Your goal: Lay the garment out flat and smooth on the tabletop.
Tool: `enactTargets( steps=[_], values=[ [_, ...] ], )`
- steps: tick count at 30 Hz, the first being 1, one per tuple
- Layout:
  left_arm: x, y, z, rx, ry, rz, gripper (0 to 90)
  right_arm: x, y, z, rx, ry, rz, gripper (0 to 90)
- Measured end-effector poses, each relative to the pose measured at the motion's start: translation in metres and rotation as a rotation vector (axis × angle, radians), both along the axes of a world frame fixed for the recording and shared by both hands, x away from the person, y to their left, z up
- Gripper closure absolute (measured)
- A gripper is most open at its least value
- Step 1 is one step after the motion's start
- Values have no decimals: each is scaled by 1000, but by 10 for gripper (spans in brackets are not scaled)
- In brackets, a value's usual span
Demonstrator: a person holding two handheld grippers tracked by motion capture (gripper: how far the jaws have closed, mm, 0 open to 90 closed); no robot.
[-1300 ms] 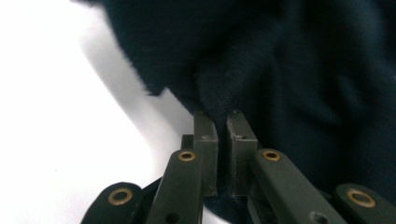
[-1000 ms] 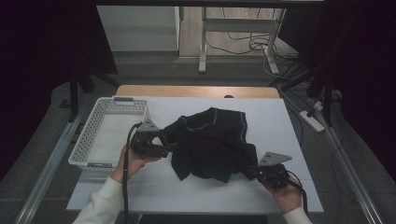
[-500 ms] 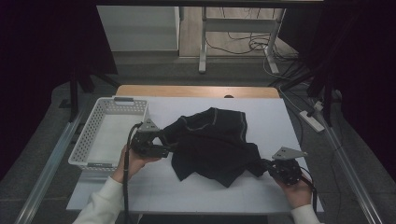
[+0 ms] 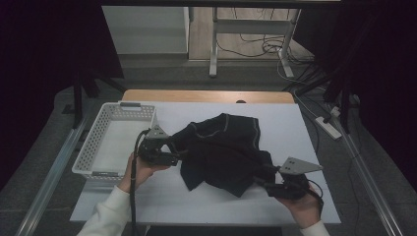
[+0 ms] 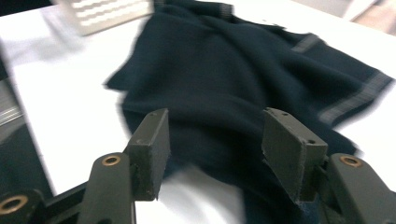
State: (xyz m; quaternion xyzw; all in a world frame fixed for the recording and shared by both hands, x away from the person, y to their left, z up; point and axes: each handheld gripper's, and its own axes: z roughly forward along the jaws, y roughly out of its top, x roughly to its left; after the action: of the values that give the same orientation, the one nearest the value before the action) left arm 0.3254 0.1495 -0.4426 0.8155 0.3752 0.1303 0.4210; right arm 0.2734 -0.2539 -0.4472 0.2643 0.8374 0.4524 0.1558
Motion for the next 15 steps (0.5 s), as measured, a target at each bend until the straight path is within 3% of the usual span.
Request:
enactTargets(
  steps=[8, 12, 15],
  values=[
    [0, 0, -1, 2, 1, -1, 229, -8, 53, -14, -44, 51, 155, 375],
    [1, -1, -2, 4, 5, -4, 226, -10, 70, -16, -52, 60, 201, 366],
    [1, -2, -2, 4, 5, -4, 226, -8, 79, -22, -84, 62, 209, 358]
  ],
)
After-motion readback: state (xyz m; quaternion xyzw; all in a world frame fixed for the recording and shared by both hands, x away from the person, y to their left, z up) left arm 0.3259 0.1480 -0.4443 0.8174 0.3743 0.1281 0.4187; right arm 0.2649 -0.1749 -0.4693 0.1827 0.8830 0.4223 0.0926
